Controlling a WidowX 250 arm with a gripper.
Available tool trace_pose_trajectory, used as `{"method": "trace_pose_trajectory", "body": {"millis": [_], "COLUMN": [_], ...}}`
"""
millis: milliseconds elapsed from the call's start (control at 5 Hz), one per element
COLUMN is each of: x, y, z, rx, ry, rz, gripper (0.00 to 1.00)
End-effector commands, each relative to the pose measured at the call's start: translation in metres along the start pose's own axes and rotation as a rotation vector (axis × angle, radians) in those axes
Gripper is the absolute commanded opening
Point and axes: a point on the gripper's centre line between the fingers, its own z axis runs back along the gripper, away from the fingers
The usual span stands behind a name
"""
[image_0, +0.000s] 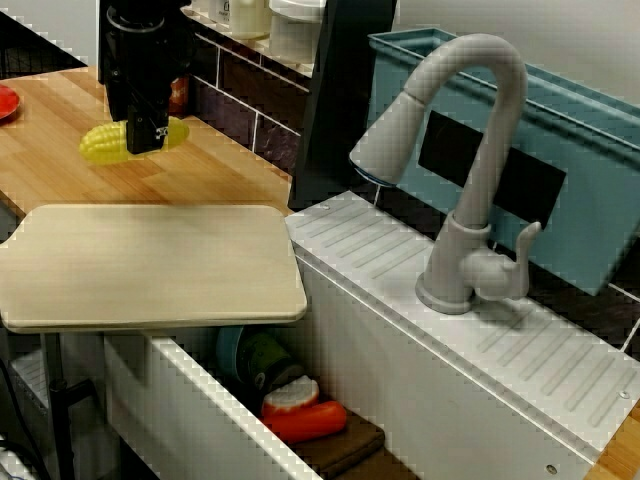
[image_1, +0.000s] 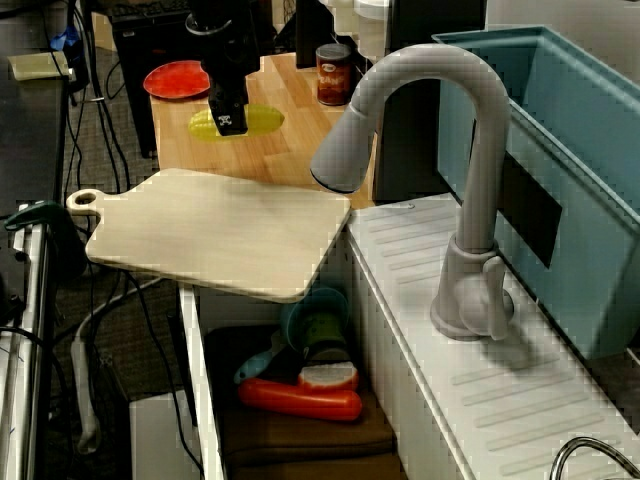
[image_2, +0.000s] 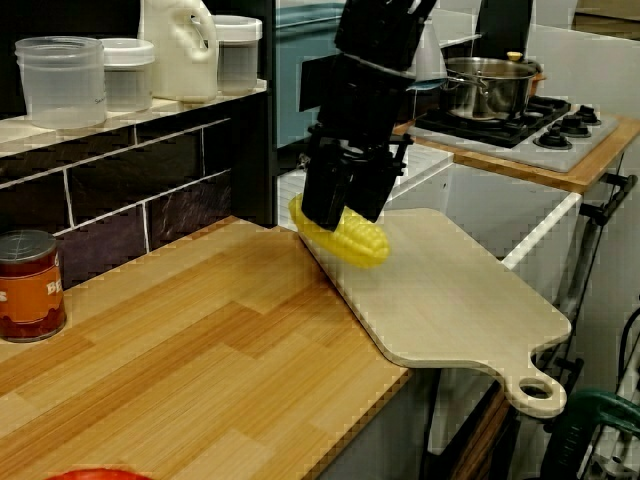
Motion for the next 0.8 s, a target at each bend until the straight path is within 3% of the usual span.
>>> {"method": "trace_pose_trajectory", "body": {"millis": [0, 600], "x": [-0.001, -0.019], "y": [-0.002, -0.042], "z": [0.01, 0.019], "rx": [0.039, 0.053], "ry": [-0.073, -0.121], "rz": [-0.11, -0.221], "gripper": [0.0, 0.0]}}
